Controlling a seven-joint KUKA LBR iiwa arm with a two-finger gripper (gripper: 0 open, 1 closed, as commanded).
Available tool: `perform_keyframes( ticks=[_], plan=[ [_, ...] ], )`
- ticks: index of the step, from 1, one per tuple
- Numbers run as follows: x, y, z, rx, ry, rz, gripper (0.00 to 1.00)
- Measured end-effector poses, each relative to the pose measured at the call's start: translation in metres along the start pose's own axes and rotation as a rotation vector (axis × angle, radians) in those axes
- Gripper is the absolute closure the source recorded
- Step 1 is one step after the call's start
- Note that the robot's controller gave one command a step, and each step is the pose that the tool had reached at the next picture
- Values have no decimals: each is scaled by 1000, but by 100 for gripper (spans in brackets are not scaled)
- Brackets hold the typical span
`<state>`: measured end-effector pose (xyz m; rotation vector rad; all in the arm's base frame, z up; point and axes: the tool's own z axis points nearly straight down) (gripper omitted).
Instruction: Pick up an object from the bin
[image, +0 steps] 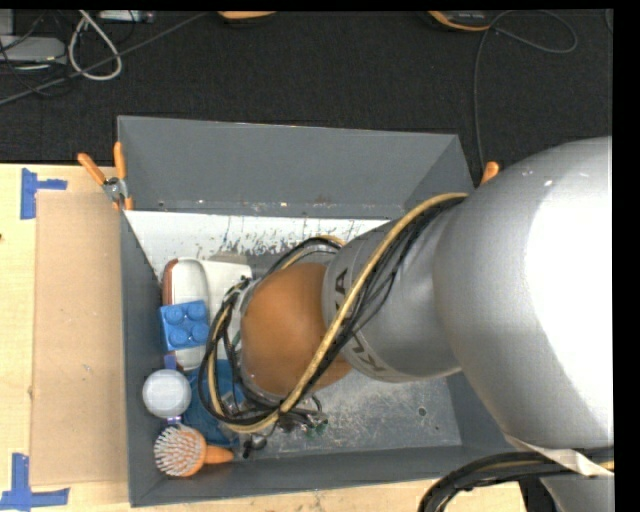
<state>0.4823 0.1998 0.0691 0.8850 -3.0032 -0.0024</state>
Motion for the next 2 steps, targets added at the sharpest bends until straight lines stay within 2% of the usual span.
perform_keyframes(
  ticks=[2],
  plan=[
    [2,0,-17,0,6,1,100]
  ],
)
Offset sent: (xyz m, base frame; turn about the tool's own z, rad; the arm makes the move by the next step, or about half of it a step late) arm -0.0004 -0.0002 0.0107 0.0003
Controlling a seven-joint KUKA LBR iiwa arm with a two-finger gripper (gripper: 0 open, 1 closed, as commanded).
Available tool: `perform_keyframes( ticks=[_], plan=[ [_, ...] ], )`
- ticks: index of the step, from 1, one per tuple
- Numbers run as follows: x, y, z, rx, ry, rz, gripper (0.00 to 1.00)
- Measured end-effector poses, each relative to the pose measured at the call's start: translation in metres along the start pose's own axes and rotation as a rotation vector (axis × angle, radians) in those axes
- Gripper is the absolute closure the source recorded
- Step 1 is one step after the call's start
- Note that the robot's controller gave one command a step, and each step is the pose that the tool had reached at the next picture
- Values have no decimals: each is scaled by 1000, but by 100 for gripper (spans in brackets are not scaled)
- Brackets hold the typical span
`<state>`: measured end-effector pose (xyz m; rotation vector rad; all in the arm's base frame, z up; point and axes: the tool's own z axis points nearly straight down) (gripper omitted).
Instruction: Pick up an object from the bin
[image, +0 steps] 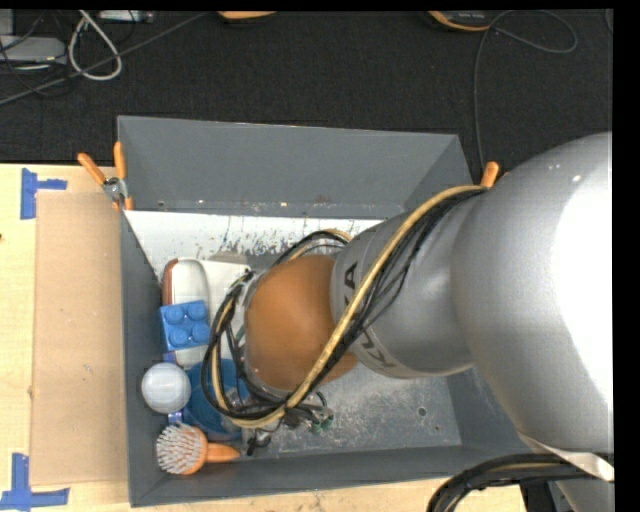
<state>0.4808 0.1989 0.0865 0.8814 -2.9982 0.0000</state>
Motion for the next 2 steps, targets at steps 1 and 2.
perform_keyframes(
  ticks=[1,2],
  plan=[
    [1,0,-21,-1,5,1,100],
    [2,0,-44,-1,5,2,100]
  ],
)
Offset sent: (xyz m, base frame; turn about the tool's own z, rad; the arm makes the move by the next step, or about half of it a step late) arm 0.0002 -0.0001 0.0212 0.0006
